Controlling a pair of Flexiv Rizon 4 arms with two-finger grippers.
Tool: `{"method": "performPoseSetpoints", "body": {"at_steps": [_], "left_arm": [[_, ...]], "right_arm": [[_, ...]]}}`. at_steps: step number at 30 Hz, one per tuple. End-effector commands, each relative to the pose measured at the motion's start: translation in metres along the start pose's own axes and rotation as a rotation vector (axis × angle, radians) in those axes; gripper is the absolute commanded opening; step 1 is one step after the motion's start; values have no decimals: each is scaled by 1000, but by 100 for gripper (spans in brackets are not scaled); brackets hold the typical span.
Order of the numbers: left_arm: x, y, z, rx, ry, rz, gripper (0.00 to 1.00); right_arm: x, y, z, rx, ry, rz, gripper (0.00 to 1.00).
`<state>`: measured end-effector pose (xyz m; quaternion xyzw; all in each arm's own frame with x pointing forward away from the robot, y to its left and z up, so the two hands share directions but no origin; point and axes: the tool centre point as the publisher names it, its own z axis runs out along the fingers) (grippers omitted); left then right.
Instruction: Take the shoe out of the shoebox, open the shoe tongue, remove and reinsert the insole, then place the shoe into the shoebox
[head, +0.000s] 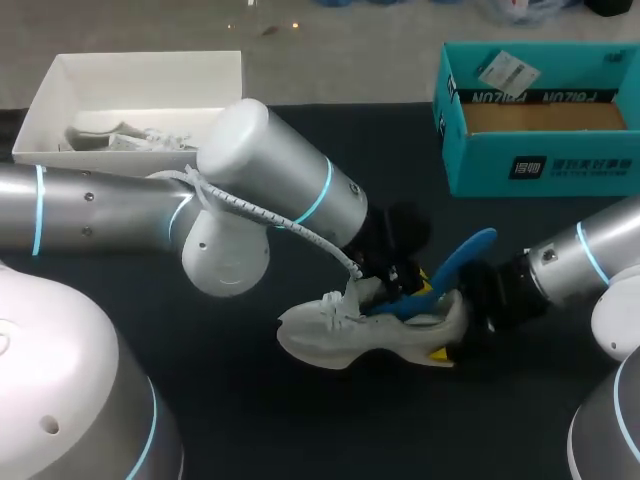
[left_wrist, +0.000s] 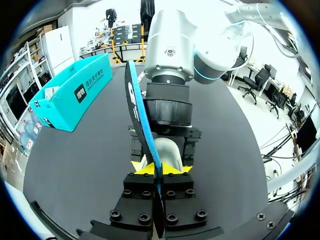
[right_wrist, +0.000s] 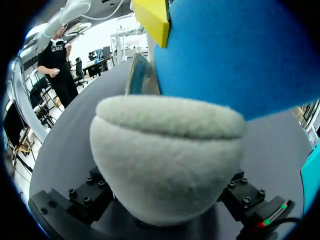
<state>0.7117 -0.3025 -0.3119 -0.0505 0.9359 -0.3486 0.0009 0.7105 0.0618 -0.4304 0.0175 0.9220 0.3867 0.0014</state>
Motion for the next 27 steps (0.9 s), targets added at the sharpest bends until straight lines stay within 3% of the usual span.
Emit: {"method": "performPoseSetpoints", "body": {"at_steps": [1,7,18,27], "left_arm": [[0,7,-16,45,2,-6,0],[-1,1,-38,90,-27,-9,0],[0,-23,-73,338,-19,17,0],[1,-52,-99,442,-34,80,0]], "right_arm": [[0,0,2,3,-1,0,0],[0,0,2,3,-1,0,0],[0,0,2,3,-1,0,0],[0,0,2,3,-1,0,0]]}}
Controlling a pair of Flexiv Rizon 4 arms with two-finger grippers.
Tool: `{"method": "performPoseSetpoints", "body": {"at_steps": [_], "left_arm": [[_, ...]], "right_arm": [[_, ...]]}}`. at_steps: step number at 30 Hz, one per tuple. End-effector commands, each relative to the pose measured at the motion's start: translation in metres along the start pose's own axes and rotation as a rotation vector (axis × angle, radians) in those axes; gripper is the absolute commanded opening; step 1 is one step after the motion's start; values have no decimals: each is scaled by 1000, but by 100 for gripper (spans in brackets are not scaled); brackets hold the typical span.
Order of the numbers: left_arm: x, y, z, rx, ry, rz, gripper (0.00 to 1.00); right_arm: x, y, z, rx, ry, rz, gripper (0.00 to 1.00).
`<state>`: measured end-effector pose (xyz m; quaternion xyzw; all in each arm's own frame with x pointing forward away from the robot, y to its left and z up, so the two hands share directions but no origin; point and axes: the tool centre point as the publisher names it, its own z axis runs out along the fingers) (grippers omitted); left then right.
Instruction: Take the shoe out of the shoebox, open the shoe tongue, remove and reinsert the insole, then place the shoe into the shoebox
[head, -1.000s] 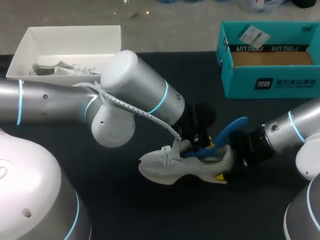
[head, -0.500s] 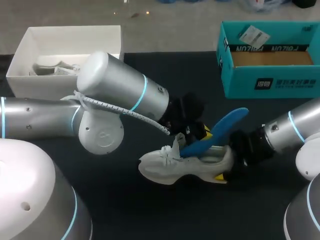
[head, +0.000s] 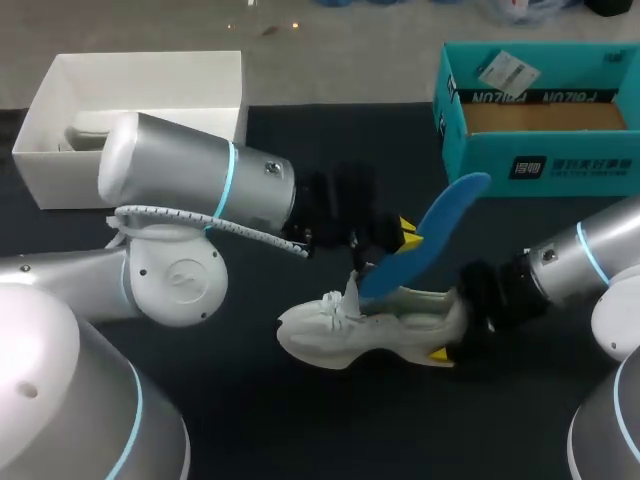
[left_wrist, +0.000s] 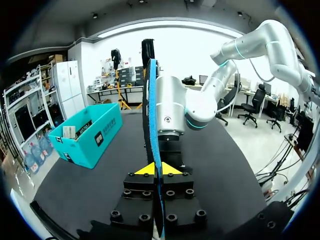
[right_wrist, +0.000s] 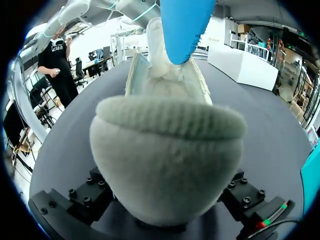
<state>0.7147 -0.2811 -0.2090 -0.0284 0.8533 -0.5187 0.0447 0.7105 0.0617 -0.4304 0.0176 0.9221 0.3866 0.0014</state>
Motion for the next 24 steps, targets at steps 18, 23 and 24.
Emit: {"method": "performPoseSetpoints", "body": {"at_steps": [18,23,24], "left_arm": [[-8,-76,-28,83,16,165,0],[-8,-76,-28,83,16,165,0],[-8,-76,-28,83,16,165,0]], "right_arm": [[0,0,2,3,-1,0,0],[0,0,2,3,-1,0,0],[0,0,2,3,-1,0,0]]}}
